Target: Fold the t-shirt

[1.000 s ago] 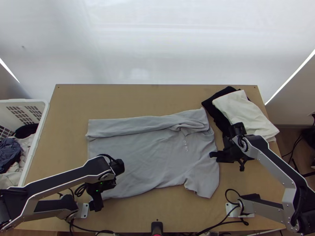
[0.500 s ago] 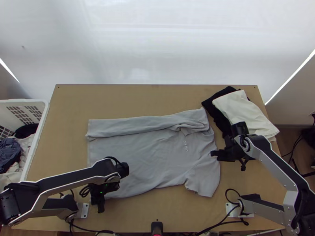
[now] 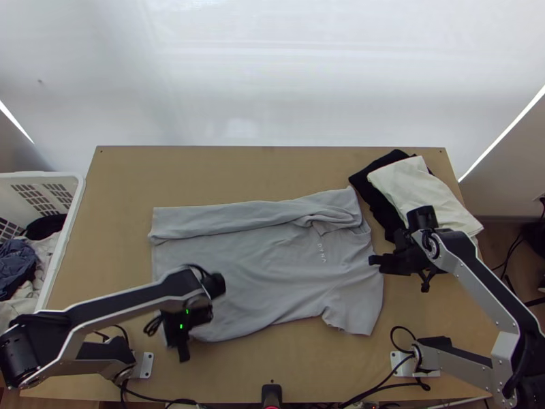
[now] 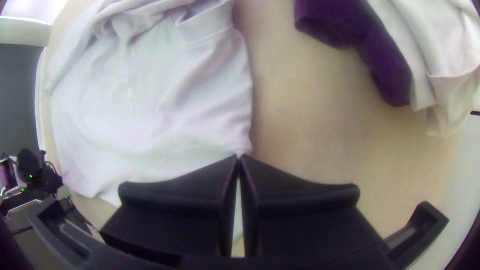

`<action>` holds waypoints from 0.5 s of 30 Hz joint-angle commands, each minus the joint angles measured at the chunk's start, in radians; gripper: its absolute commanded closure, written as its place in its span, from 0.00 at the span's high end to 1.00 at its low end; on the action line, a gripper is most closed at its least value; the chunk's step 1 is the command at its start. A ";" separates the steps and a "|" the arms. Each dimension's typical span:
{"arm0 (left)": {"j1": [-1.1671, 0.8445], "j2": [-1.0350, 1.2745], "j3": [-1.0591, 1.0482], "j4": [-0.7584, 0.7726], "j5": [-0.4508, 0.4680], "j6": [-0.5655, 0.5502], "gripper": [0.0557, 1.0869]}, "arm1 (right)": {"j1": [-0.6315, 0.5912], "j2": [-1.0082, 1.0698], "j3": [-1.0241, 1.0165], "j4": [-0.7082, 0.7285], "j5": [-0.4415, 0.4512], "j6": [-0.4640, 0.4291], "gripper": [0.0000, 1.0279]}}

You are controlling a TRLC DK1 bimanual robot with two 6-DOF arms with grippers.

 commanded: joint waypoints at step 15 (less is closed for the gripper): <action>0.698 -0.267 0.147 -0.034 0.214 0.017 0.04 | 0.027 -0.002 0.104 -0.046 0.001 0.014 0.03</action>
